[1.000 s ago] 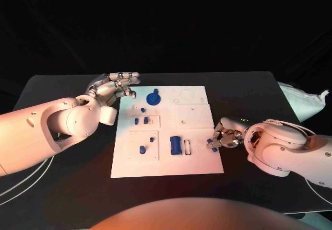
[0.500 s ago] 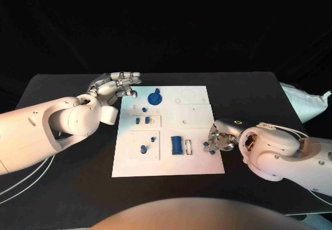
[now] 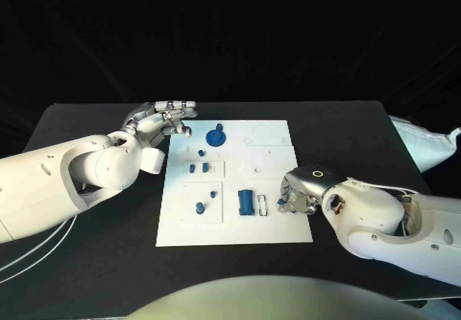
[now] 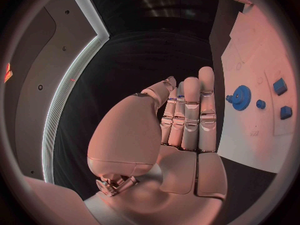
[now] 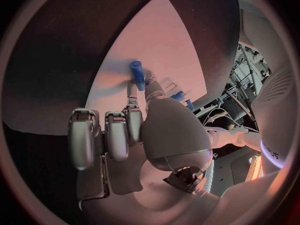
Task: Assemble the parts on the task board
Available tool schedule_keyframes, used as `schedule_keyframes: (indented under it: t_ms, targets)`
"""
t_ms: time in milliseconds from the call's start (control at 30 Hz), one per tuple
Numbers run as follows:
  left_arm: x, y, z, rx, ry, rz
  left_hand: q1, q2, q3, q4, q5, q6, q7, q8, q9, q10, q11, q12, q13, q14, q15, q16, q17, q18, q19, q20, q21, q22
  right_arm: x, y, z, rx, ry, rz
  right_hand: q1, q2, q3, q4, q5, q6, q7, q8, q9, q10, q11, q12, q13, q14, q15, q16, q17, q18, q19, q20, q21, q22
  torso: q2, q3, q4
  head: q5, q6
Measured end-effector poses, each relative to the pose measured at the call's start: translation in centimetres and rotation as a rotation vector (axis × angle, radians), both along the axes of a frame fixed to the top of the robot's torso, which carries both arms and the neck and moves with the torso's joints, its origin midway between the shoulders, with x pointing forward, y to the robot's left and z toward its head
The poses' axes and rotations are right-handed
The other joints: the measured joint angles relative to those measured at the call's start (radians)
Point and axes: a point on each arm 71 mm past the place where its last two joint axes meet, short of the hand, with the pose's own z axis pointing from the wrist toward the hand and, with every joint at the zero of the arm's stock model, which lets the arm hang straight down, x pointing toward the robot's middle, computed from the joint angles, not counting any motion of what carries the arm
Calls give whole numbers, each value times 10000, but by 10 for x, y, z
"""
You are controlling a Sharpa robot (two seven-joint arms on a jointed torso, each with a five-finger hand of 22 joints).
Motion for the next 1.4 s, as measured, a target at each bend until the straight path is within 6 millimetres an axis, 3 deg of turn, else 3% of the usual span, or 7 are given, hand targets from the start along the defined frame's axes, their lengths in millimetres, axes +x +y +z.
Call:
schedule_keyframes:
  t_ms: [233, 367, 667, 1067, 1267, 1400]
  targets:
    - [0, -1, -1, 19, 8, -19, 0, 0, 0, 0, 0, 0, 0, -1, 0, 0, 0, 0, -1, 0, 0, 4, 0, 0, 0, 0, 0, 1, -3, -1, -1, 596, 64, -165, 2, 9, 606, -2, 1122, 39, -42, -146, -60, -14, 19, -3, -2, 0, 0, 0, -1, 0, 0, 0, 0, -1, 1, -1, 1, 5, 11]
    - [0, -1, -1, 24, 14, -35, 0, 0, 0, 0, 0, 0, 0, -1, 0, 1, -1, 0, -1, 0, 0, 4, 0, 0, 0, 0, 0, 1, -2, -7, -1, 1460, 407, -627, -160, 172, 979, 92, 1571, 18, -27, -296, -148, -2, 32, -27, -3, 1, 1, 0, -2, 0, 0, 0, 0, -1, 1, -12, 4, 25, 3]
    - [0, -2, -1, 35, 28, -61, 0, 0, 0, 0, 0, -37, 36, -1, 0, -35, 35, 0, -2, -51, -23, 4, 1, 0, 0, 0, 0, 1, 4, -12, 4, 3277, 1360, -1618, -184, 196, 1556, 68, 1641, -34, 25, -363, -139, -3, 33, -30, -11, 1, 1, 0, -2, 0, 0, 0, -39, -2, 1, -19, 12, 47, -12]
    - [0, -2, -1, 44, 39, -84, 0, 0, 0, 0, 0, -37, 36, -1, 0, -36, 36, 0, -3, -52, -22, 4, -7, 0, 0, 0, 0, 1, 4, -9, 6, 4357, 1764, -2223, -213, 225, 2078, 67, 1682, -89, 78, -463, -150, -18, 50, -59, -24, 1, 2, 0, -3, 0, 0, 0, -39, -3, 0, -12, 5, 66, -16]
    - [-1, -2, -1, 43, 42, -98, 0, 0, 0, 0, 0, -37, 35, -1, 0, -36, 36, 0, -3, -52, -22, 4, -7, -1, 0, 0, 0, 1, 6, -3, 6, 4696, 2068, -2544, -451, 366, 2329, 258, 1718, -38, 108, -507, -148, -19, 51, -59, -30, 2, 2, 0, -4, 0, 0, 0, -39, -4, -3, -19, 6, 81, -17]
    - [-1, -3, -1, 40, 44, -110, 0, 0, 0, 0, 0, -37, 35, -2, 0, -36, 36, 0, -3, -52, -22, 4, -7, -1, 0, 0, 0, 2, 6, 0, 4, 4748, 2298, -2767, -895, 232, 2493, 421, 1829, 18, 157, -391, -118, 20, 12, -63, -649, 3, 0, 0, -4, 0, 0, 0, -39, -4, -1, -19, 6, 89, -17]
